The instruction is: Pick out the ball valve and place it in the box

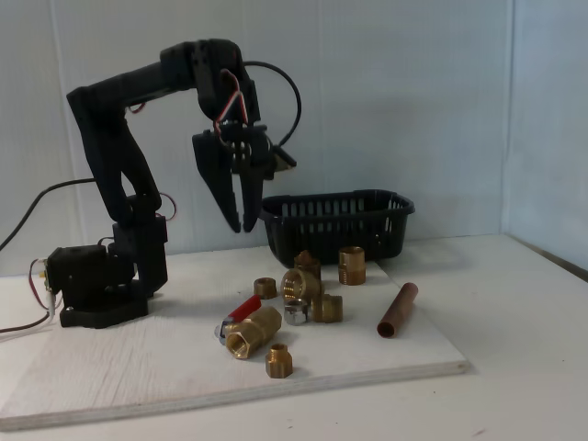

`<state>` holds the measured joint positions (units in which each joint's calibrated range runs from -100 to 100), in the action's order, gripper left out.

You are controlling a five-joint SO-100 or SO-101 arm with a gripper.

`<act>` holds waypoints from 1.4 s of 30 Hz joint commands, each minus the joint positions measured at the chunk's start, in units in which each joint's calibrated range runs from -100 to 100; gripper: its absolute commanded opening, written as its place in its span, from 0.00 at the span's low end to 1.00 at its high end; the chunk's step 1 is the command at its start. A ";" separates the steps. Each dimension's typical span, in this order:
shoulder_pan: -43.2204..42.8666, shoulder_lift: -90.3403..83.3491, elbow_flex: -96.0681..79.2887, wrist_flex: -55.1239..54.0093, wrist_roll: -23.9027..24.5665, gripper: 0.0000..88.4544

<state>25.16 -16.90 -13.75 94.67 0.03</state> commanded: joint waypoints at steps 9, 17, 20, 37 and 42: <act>3.26 3.38 2.92 0.68 -0.49 0.04; 4.58 3.38 2.92 0.68 -0.49 0.22; 5.84 3.21 2.92 0.68 -0.18 0.37; 5.77 3.46 -2.76 -1.04 -0.49 0.56; 6.06 3.46 -7.46 -5.78 -1.06 0.56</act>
<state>31.16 -13.34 -20.20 91.49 -0.18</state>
